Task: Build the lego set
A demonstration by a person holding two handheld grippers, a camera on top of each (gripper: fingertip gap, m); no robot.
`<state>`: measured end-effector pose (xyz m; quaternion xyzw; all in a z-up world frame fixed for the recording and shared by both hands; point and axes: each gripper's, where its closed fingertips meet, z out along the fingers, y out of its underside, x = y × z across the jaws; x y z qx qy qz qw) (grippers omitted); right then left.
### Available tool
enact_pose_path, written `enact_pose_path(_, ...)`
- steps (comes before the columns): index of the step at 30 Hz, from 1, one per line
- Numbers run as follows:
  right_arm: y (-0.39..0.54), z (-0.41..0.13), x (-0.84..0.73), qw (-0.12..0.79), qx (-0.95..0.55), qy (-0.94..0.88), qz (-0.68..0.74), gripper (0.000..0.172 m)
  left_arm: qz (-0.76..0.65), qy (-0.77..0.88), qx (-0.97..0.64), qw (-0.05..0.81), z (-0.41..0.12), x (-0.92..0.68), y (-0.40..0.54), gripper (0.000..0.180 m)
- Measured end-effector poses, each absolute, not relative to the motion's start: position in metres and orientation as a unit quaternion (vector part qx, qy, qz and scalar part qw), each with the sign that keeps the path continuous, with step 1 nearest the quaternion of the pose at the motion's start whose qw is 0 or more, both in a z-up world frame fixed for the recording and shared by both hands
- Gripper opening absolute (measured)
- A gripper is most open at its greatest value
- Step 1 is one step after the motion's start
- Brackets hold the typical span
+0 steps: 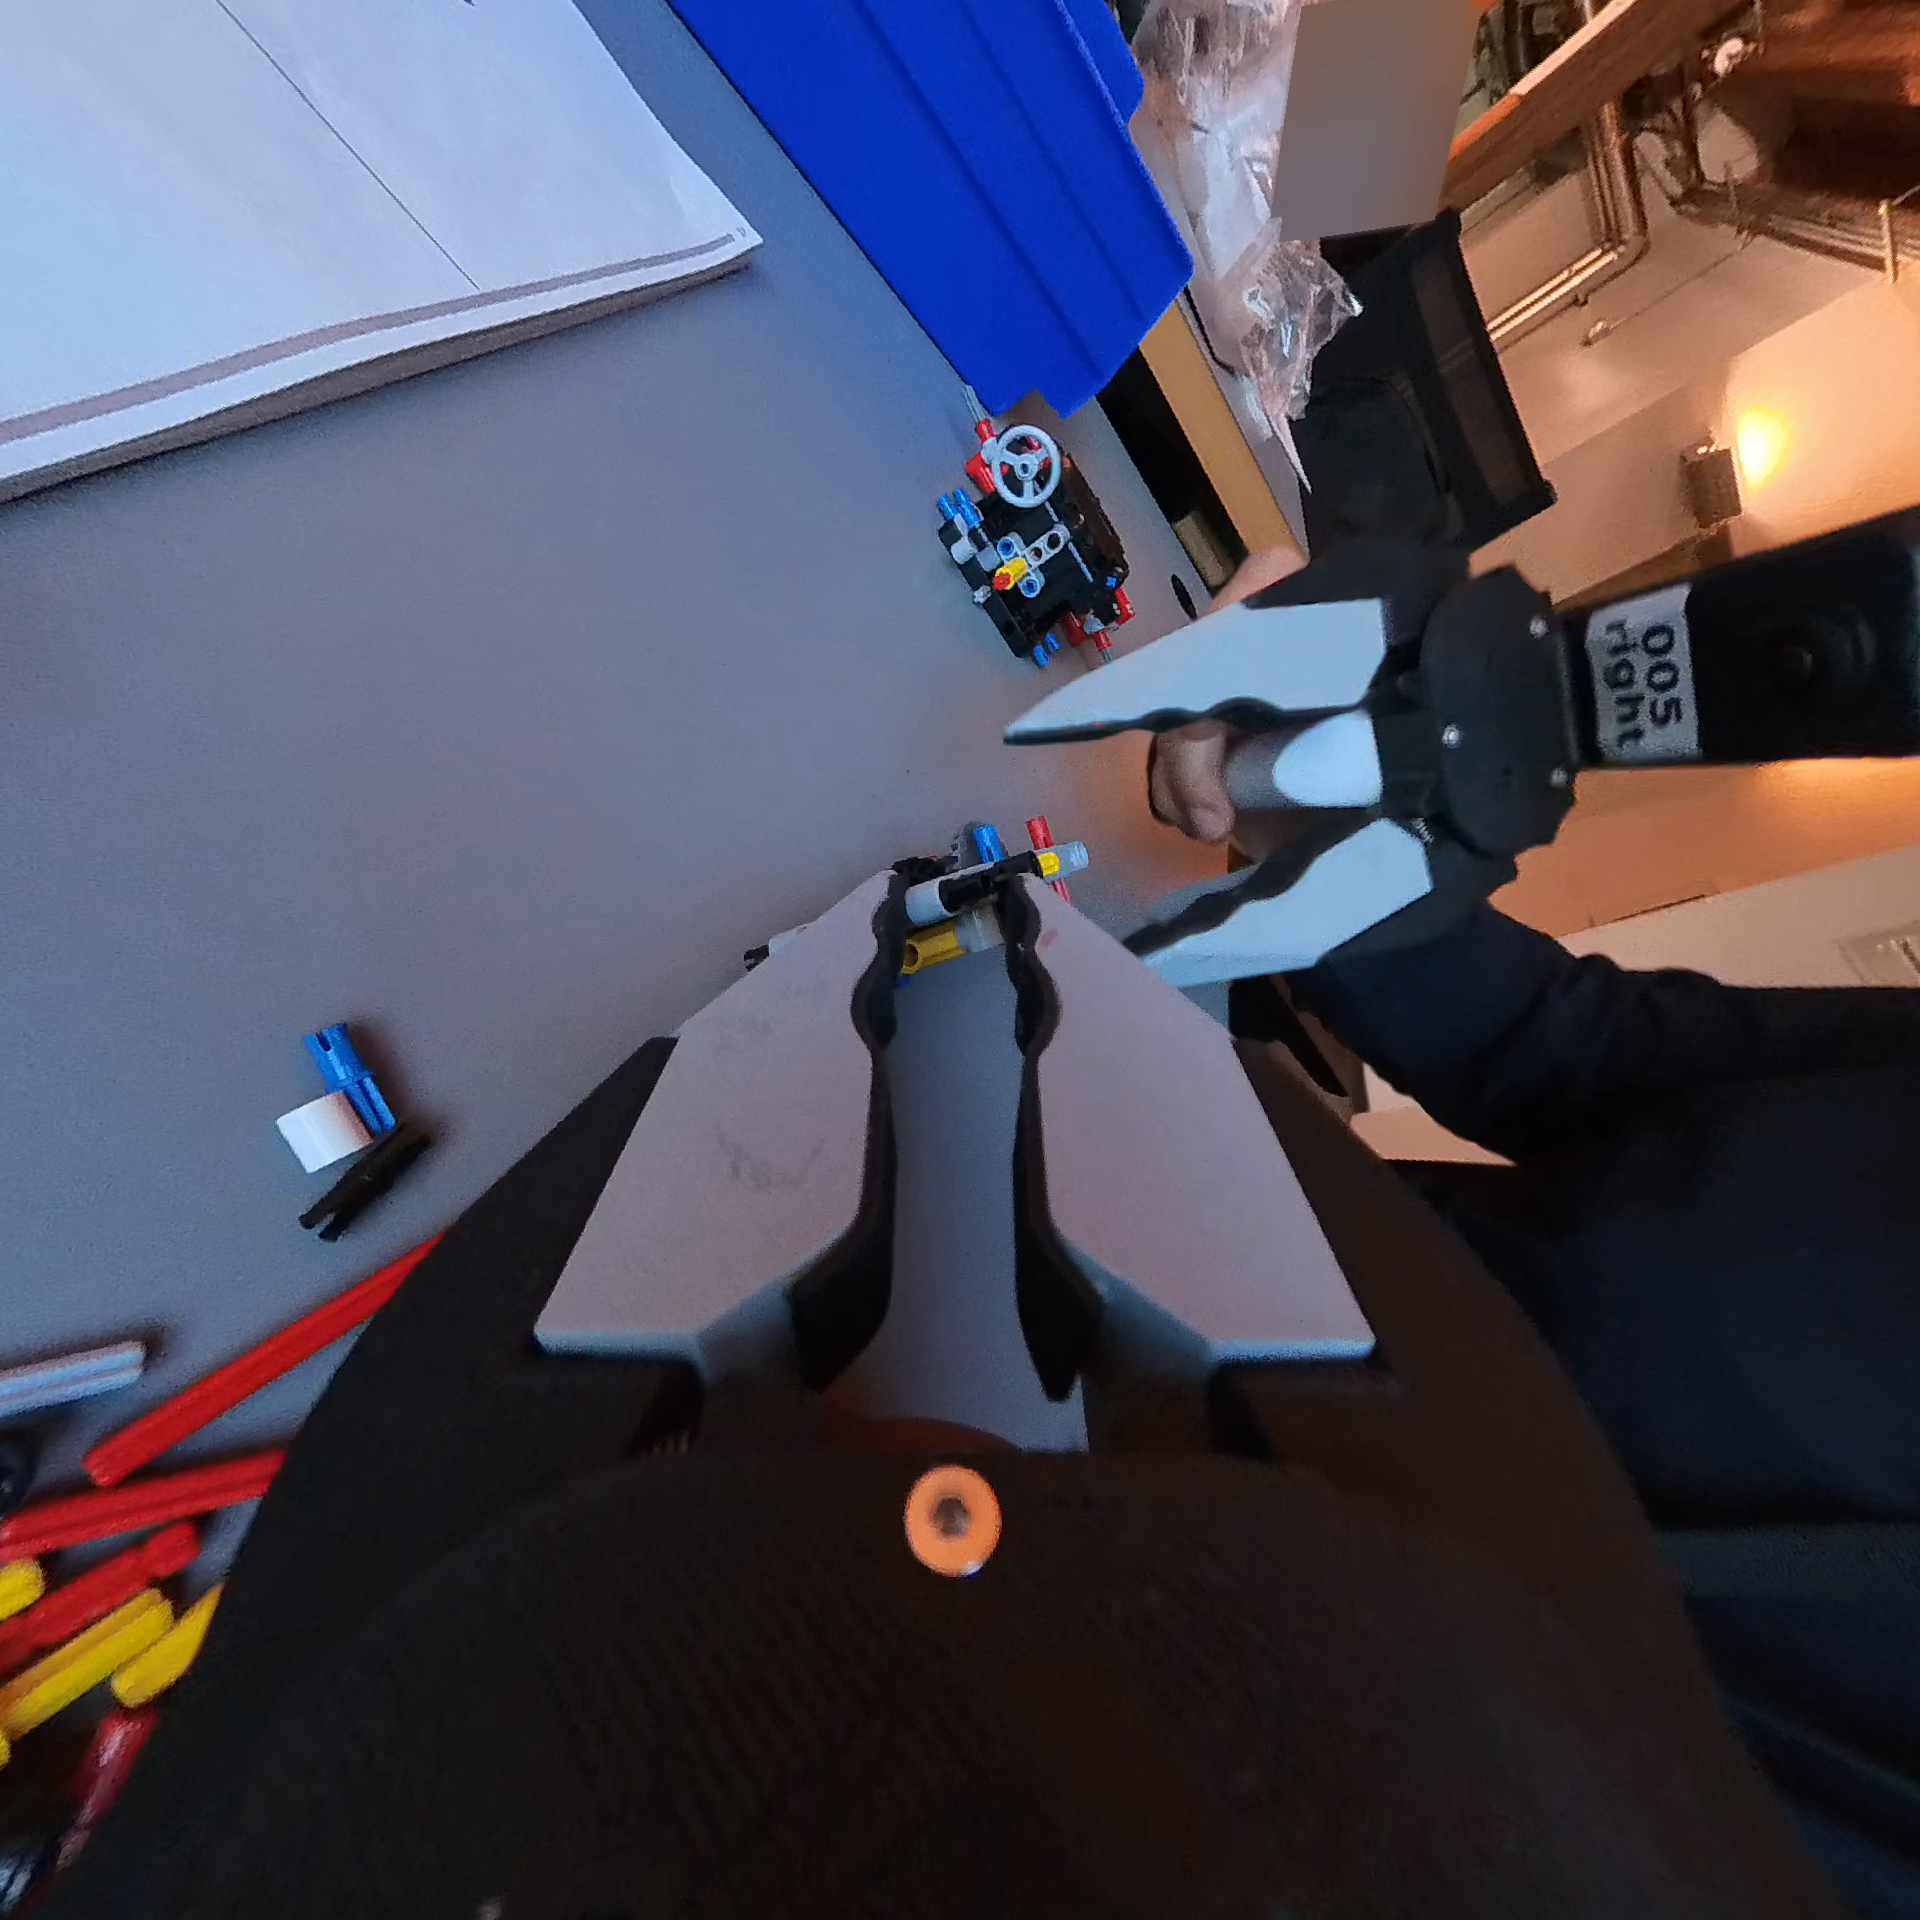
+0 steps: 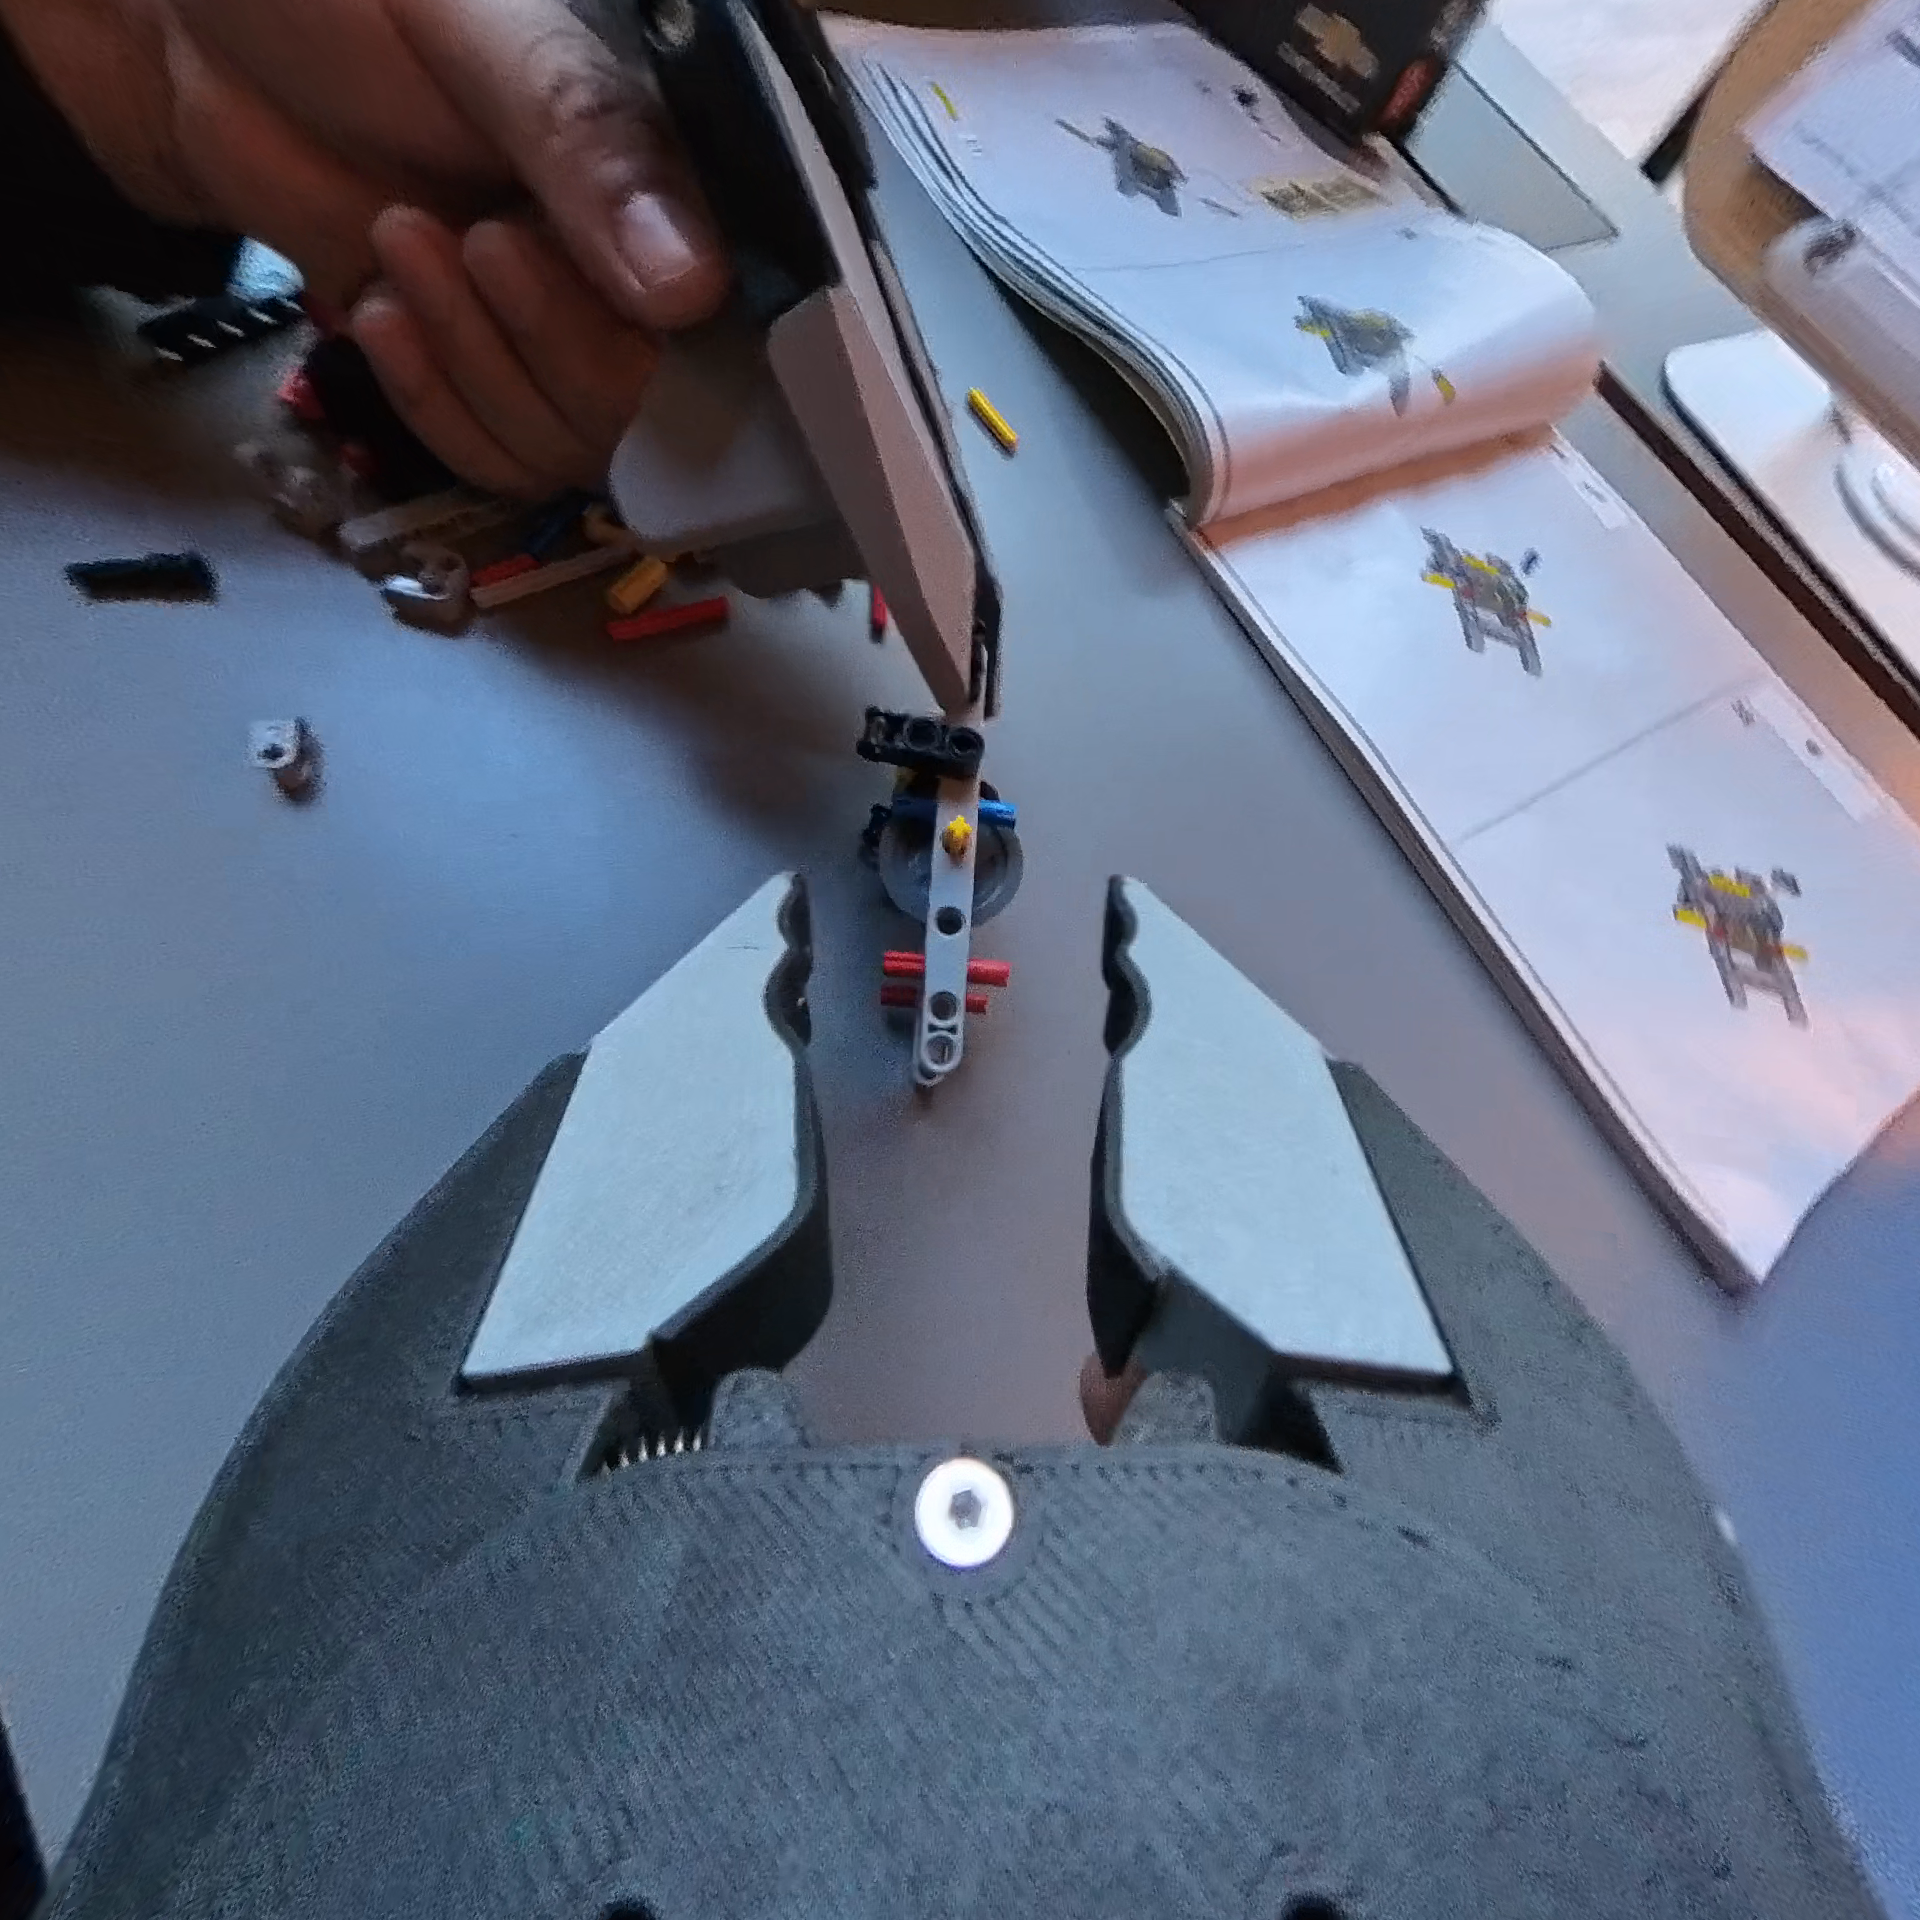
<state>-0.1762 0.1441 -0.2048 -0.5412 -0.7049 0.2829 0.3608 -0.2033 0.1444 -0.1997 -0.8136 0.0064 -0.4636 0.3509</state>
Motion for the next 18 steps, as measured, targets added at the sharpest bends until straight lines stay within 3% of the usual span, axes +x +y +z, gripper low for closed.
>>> enact_pose_path(3, 0.149, -0.224, -0.177, 0.363, -0.584, -0.689, 0.23, 0.067, -0.465, -0.008, -0.812, 0.353, -0.2, -0.202, 0.147, 0.016)
enact_pose_path(5, 0.153, -0.235, -0.182, 0.371, -0.597, -0.685, 0.189, 0.067, -0.466, -0.014, -0.811, 0.353, -0.2, -0.201, 0.148, 0.016)
enact_pose_path(9, 0.156, -0.234, -0.191, 0.418, -0.582, -0.678, 0.163, 0.043, -0.467, -0.022, -0.809, 0.355, -0.2, -0.201, 0.148, 0.016)
enact_pose_path(18, 0.158, -0.235, -0.194, 0.402, -0.589, -0.674, 0.191, 0.041, -0.468, -0.026, -0.807, 0.359, -0.2, -0.203, 0.149, 0.016)
